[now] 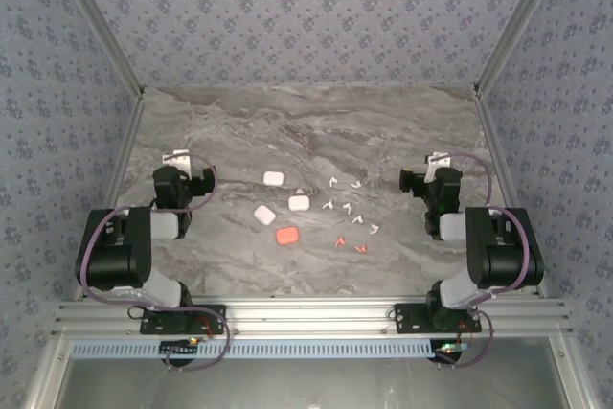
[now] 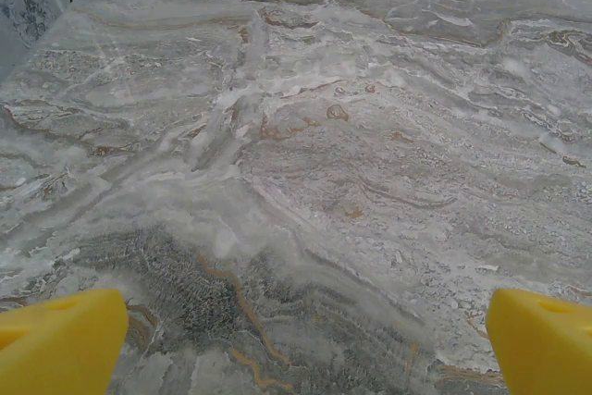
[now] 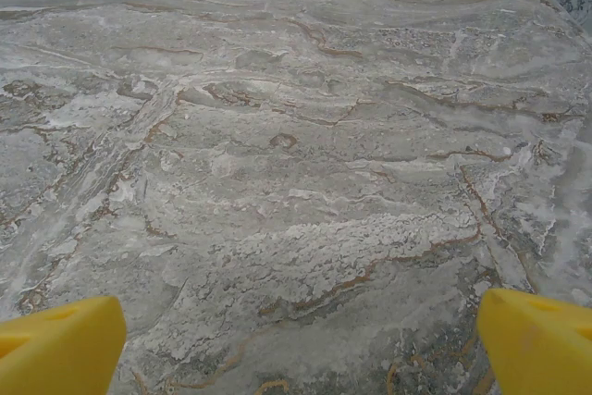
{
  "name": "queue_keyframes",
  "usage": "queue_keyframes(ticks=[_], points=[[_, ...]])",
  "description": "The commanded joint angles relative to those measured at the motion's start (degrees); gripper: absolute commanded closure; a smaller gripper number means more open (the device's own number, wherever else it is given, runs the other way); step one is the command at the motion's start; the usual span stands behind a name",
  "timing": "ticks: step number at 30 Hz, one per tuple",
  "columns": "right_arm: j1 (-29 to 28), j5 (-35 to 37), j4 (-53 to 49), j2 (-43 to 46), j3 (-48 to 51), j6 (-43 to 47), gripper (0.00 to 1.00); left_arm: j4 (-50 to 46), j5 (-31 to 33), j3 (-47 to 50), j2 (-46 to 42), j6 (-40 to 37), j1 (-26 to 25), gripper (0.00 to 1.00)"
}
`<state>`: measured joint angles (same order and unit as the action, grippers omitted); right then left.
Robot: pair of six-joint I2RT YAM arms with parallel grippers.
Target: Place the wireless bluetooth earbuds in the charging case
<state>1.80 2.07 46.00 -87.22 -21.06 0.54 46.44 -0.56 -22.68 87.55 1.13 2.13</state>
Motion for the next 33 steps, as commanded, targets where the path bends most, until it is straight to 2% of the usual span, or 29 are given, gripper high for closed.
queue_keyframes(ticks=[1,18,21,26,28,33], points=[[0.2,-0.5,-0.1,0.1,-1.4,0.6,0.0,0.0,0.6,-1.1,0.3,0.5,-0.4,0.01],[0.4,-0.9,-0.1,0.1,-1.4,0.5,0.0,0.3,0.8,-0.9,0.2,0.5,-0.3,0.01],[1.1,-2.5,-0.9,1.0,-1.3,0.2,0.0,-1.9,2.1,-0.9,-2.9,0.9,-0.5,0.01],[1.3,-3.8,-15.2,8.7,-5.6,1.2,0.0,-13.3,6.6,-2.2,-15.4,1.3,-2.0,0.01],[1.1,-3.5,-21.6,12.6,-7.2,0.9,0.0,-20.7,7.6,-4.6,-21.0,2.6,-2.7,0.01],[-0.5,-5.3,-39.0,20.7,-13.1,0.1,0.0,-42.3,6.0,-13.8,-27.9,14.8,-2.7,0.01]])
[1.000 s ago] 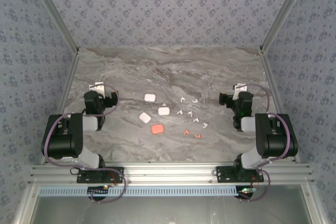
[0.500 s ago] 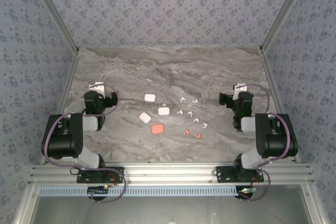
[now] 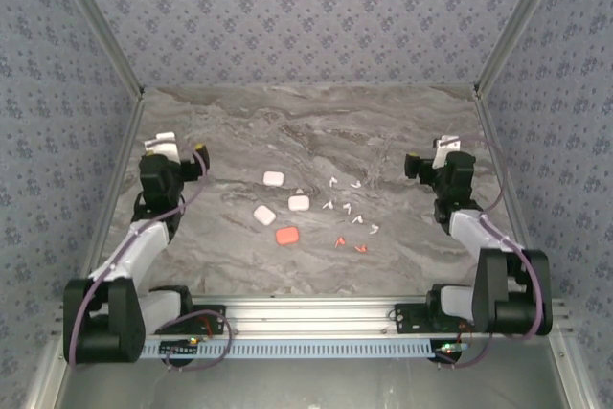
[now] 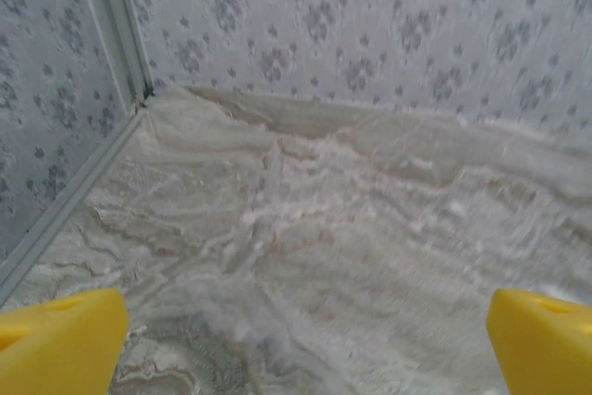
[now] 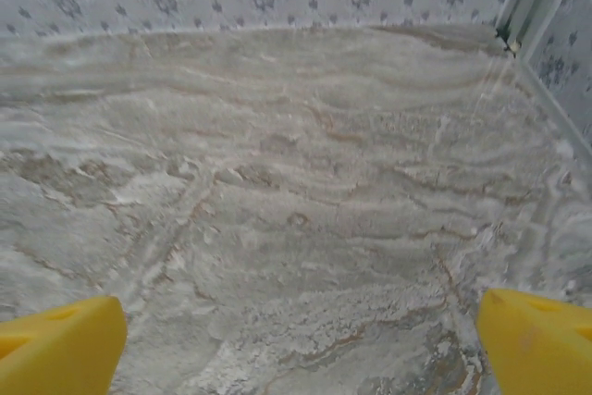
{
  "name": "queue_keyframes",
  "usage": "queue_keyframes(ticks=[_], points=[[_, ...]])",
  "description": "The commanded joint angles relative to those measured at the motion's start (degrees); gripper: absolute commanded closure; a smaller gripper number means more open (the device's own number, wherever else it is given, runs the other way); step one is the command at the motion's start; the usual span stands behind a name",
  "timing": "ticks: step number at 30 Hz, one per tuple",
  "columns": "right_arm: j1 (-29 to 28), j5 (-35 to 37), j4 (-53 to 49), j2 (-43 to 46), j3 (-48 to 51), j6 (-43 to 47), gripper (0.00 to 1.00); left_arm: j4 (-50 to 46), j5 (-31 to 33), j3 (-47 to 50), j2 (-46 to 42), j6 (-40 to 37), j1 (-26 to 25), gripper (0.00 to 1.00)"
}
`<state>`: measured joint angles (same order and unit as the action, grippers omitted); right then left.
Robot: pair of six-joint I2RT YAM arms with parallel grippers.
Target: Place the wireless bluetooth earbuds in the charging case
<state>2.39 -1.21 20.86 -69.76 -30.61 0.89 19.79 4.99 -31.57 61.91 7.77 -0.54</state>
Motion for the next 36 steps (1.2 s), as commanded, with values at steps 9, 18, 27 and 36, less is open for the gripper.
queue_keyframes(ticks=[9,18,27,36], points=[[-9.9,-10.6,-37.1,6.3,-14.3,7.8,0.0,-32.3,-12.3,-8.6,-3.3,25.3,-0.6,0.01],[-26.4,-10.4,-54.2,-7.0,-27.1,23.4,0.0,-29.2,-16.6,-4.9,-1.7,31.4,-3.0,0.01],[-37.6,-15.5,-53.8,-23.6,-36.9,43.8,0.0,-29.1,-15.3,-5.6,-1.7,33.0,-4.8,0.01],[-43.0,-13.9,-52.0,-40.6,-48.5,48.1,0.0,-31.9,-14.1,-5.7,-4.4,32.5,-5.1,0.01]])
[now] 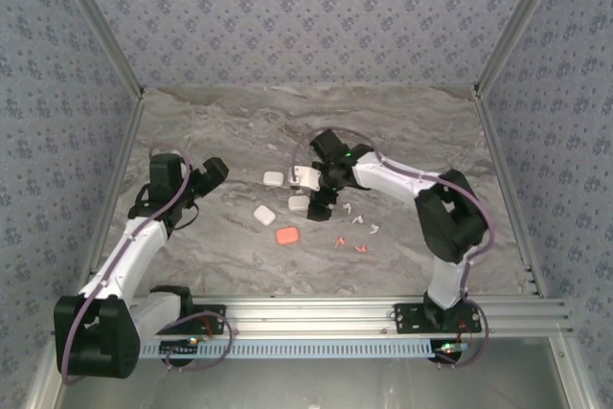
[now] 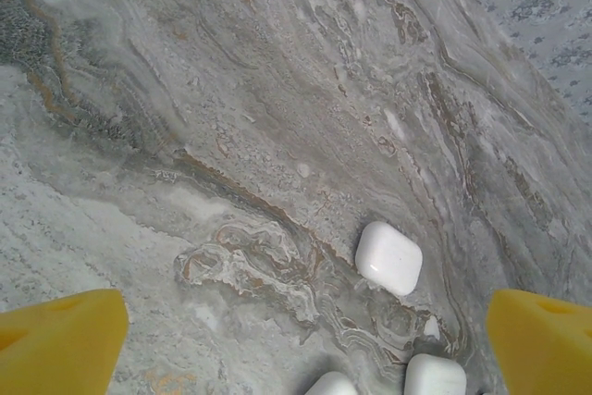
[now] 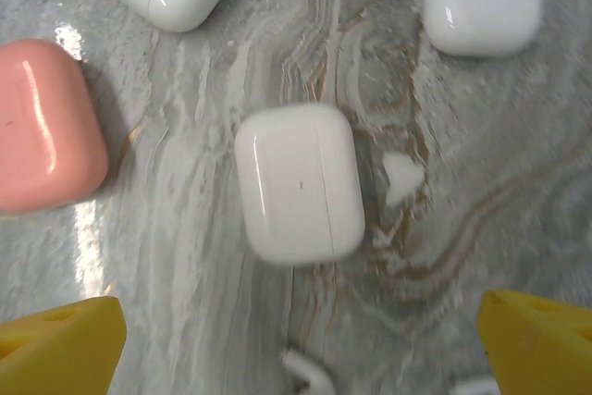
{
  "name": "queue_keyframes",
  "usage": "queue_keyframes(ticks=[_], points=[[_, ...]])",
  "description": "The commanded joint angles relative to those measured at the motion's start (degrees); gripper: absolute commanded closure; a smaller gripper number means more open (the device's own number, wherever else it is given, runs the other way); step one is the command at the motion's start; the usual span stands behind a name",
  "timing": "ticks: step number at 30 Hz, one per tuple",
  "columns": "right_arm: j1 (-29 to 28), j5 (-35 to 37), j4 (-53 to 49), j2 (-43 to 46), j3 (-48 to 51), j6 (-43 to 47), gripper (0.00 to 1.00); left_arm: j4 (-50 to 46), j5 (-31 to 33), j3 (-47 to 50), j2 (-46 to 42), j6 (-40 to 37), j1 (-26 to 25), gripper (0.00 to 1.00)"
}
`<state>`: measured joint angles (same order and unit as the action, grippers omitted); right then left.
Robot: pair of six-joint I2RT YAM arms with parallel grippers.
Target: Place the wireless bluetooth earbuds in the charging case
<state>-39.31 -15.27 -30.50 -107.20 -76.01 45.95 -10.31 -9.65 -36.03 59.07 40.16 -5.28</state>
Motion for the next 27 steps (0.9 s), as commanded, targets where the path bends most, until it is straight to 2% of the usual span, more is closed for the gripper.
queue_keyframes(ticks=[1,6,13,16,24,27], points=[[-1.7,0.7,-0.5,-4.5,-3.9,3.2,0.0,-2.2,0.7,-1.3,-1.8,-0.2,-0.4,0.01],[-2.6,1.8,-0.6,-8.7,-7.0,3.2,0.04,-3.8,1.9,-1.6,-2.9,-1.0,-0.4,0.01],[-2.3,1.9,-3.7,-11.5,-9.0,3.2,0.26,-4.2,1.9,-1.9,-3.1,-0.9,-0.4,0.01],[-2.2,2.4,-3.6,-11.9,-9.2,3.2,0.32,-4.5,2.1,-2.2,-3.0,-1.0,-0.4,0.01],[-1.6,3.9,-6.5,-12.2,-8.6,4.0,0.39,-5.5,2.4,-3.2,-2.7,-2.0,-0.4,0.01],[-1.4,4.7,-6.5,-12.1,-8.0,4.2,0.46,-5.5,2.2,-3.3,-2.7,-2.1,-0.4,0.01]])
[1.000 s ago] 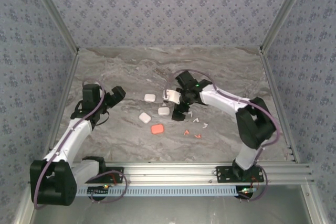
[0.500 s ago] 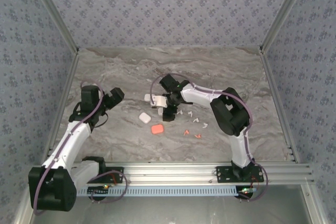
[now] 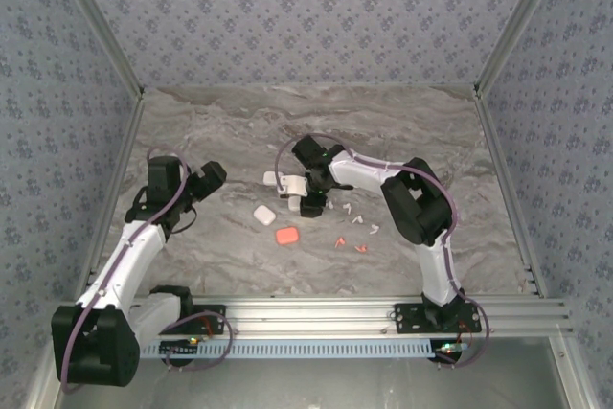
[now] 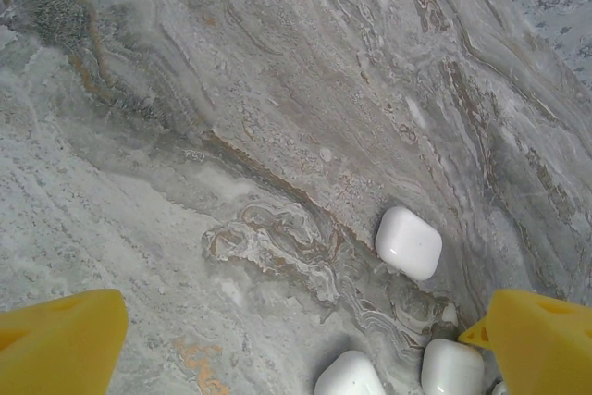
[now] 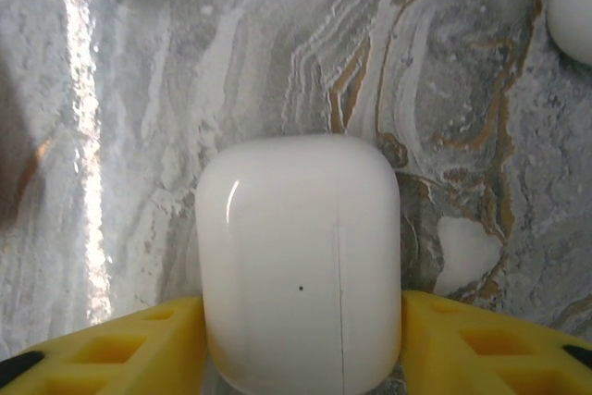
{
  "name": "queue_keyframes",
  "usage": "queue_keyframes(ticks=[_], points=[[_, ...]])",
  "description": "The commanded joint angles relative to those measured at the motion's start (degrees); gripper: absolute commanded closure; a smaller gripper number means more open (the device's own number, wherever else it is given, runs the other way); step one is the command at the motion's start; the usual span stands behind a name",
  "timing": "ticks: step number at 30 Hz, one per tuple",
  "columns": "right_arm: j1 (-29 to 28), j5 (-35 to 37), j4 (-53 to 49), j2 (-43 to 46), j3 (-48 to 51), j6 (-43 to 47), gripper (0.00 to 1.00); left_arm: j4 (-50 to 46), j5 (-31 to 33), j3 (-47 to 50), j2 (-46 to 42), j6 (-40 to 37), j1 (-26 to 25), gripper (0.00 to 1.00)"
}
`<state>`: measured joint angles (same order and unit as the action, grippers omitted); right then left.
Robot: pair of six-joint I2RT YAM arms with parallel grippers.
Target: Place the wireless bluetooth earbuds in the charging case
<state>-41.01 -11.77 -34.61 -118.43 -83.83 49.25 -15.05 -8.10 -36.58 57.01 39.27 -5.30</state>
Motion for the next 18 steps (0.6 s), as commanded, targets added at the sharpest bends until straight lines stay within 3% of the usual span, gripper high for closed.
queue_keyframes(ticks=[1,5,11,18], points=[[0.3,1.4,-2.2,-0.7,0.0,0.8,0.48,-0.7,0.3,-2.8,-0.7,-1.3,-0.4,0.01],[0.5,0.2,1.5,2.0,1.9,-0.7,0.61,0.5,-2.6,-3.1,-0.7,-2.6,-0.4,0.01],[1.2,-1.1,6.0,8.7,5.0,-2.9,0.65,2.2,-9.1,-3.5,-0.8,-4.3,-0.3,0.02],[2.6,-1.7,10.2,20.3,9.8,-7.1,0.65,14.1,-27.8,-2.3,0.7,0.5,-1.1,0.05]])
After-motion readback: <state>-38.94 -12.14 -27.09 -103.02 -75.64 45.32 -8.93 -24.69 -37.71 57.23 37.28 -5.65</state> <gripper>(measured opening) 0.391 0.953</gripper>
